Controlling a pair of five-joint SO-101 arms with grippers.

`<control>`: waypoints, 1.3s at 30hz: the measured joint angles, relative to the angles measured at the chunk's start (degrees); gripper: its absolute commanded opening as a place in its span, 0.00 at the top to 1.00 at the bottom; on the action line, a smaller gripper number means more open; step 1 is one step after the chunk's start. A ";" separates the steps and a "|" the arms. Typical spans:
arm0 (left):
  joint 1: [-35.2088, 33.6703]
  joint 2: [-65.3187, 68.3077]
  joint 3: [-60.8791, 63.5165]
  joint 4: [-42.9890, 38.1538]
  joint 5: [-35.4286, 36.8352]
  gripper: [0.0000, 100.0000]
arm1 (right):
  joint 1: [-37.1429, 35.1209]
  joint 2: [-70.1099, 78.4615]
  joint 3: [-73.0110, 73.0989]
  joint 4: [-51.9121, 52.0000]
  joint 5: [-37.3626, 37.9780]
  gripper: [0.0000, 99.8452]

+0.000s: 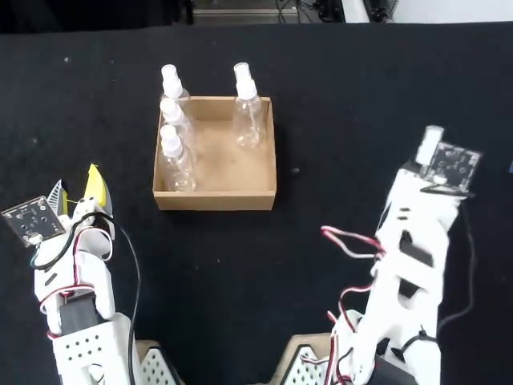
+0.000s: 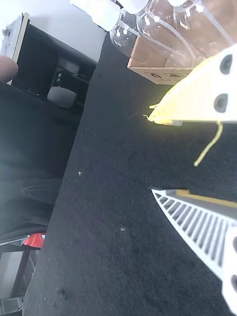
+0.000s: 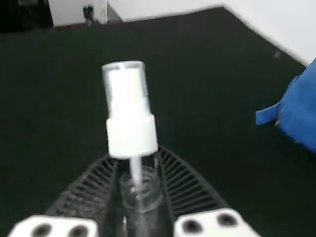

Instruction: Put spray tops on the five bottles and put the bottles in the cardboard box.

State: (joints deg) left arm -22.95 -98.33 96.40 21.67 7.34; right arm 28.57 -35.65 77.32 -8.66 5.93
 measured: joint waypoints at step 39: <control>0.00 0.00 0.00 0.00 0.00 0.81 | -1.32 -0.79 11.16 -32.62 2.55 0.98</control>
State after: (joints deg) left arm -22.95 -98.33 96.40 21.67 7.34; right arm 27.25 -36.44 88.48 -41.27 8.48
